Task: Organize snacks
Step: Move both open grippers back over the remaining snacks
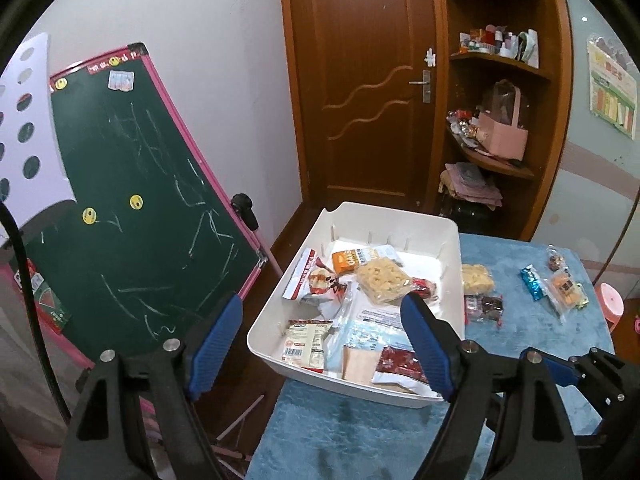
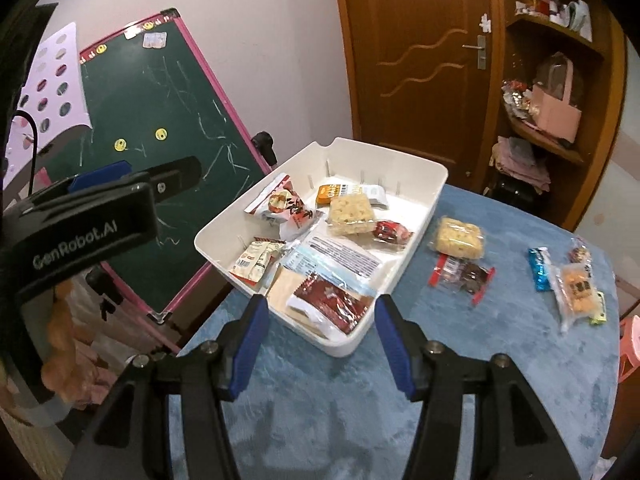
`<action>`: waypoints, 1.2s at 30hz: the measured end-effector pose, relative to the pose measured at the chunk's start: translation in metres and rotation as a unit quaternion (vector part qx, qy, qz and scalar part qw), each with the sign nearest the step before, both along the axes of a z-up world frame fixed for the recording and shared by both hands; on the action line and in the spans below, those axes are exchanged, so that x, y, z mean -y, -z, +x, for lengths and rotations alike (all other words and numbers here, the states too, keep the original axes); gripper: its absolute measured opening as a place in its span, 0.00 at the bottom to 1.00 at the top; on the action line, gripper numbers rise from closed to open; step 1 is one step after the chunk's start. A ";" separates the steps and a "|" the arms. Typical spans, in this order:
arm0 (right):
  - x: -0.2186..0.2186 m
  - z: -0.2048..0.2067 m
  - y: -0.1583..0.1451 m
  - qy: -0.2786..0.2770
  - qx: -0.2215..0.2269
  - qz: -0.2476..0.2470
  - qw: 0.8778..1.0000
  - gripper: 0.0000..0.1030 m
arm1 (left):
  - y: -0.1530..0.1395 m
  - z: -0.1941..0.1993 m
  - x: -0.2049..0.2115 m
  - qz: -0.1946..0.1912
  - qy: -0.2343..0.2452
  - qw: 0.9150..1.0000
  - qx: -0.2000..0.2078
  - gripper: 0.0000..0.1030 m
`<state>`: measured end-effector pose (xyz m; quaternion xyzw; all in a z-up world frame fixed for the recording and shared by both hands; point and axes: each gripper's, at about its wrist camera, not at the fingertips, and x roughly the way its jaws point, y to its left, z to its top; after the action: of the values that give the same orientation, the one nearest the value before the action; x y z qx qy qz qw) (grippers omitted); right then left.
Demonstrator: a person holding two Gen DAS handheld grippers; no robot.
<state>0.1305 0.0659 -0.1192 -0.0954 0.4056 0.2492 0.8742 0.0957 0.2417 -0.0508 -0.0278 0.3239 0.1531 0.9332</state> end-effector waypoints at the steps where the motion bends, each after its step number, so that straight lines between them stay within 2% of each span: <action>1: 0.003 -0.002 -0.002 0.002 0.002 0.001 1.000 0.55 | -0.003 -0.003 0.003 -0.001 0.002 1.000 0.002 0.82; 5: 0.023 -0.017 -0.017 0.008 0.011 0.011 1.000 0.55 | -0.016 -0.014 0.022 0.002 0.019 1.000 0.013 0.83; 11: 0.060 -0.036 -0.040 0.027 0.041 0.031 0.998 0.55 | -0.035 -0.024 0.073 0.032 0.066 0.997 0.025 0.83; 14: 0.083 -0.043 -0.050 0.039 0.056 0.040 0.997 0.55 | -0.042 -0.026 0.099 0.030 0.094 0.995 0.031 0.92; 19: 0.129 -0.054 -0.066 0.080 0.096 0.041 0.991 0.55 | -0.051 -0.021 0.148 0.016 0.144 0.989 0.029 0.93; 23: 0.175 -0.055 -0.083 0.131 0.129 0.043 0.982 0.55 | -0.059 -0.015 0.185 0.012 0.175 0.984 0.027 0.93; 28: 0.228 -0.049 -0.104 0.193 0.159 0.032 0.968 0.55 | -0.069 -0.004 0.232 0.033 0.222 0.974 0.030 0.93; 31: 0.257 -0.038 -0.114 0.235 0.171 0.002 0.957 0.58 | -0.075 0.007 0.263 0.042 0.262 0.964 0.029 0.93; 32: 0.267 -0.034 -0.117 0.257 0.179 -0.017 0.949 0.58 | -0.076 0.013 0.273 0.045 0.276 0.960 0.025 0.93; 35: 0.296 -0.017 -0.126 0.300 0.190 -0.059 0.933 0.59 | -0.075 0.041 0.302 0.070 0.302 0.951 0.013 0.93; 36: 0.302 -0.013 -0.127 0.305 0.191 -0.062 0.931 0.59 | -0.074 0.053 0.312 0.077 0.312 0.947 0.007 0.93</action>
<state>0.1174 -0.2359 0.0074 -0.0668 0.2551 -0.0786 0.9614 0.1488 -0.0699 0.0229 0.1453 0.2967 -0.1211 0.9361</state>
